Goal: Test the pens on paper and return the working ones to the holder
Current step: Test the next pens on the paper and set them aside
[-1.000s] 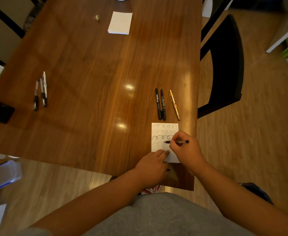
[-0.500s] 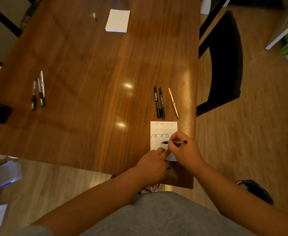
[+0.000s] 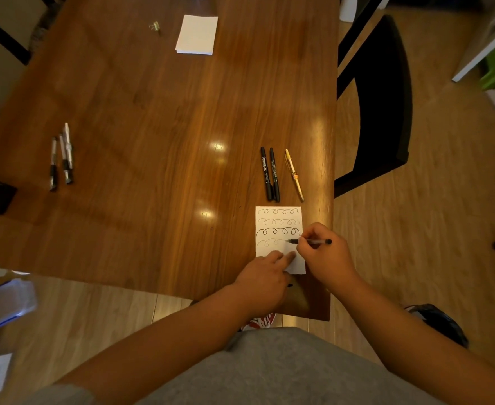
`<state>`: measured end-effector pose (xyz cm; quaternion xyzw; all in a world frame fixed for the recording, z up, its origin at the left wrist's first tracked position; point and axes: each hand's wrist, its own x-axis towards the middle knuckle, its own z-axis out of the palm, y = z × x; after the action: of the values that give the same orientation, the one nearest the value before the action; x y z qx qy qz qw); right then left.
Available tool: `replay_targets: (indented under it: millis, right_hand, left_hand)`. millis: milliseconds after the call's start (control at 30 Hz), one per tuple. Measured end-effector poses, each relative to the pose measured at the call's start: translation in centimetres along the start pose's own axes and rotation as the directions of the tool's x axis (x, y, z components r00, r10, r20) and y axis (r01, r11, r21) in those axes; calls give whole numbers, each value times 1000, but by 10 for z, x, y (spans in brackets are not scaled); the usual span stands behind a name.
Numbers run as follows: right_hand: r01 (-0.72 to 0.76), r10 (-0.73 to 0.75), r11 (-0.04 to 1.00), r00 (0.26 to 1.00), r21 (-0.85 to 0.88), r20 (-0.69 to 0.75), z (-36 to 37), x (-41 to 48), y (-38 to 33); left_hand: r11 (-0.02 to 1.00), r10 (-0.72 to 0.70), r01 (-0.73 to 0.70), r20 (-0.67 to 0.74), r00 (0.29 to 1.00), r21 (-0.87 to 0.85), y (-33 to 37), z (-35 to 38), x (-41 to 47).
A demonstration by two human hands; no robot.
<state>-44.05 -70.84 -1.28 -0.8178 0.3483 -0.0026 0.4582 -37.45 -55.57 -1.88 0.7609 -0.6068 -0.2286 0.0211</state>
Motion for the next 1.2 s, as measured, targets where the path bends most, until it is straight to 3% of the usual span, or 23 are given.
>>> replay_targets:
  millis: [400,767,1200]
  right_hand:
    - [59,-59,998,998,24,25,2,-5,1]
    - [6,-6,1000,1000,-12,-28,-10,0,3]
    - [-4,4,1000,999,-9,-36,-12,-8,16]
  left_hand:
    - [996,-7,2,-52,999,-91,3,6,2]
    - [1000,-4,4,50,999,3,7,-1,7]
    - [999,39,-39,-41,998,6,5,8,15]
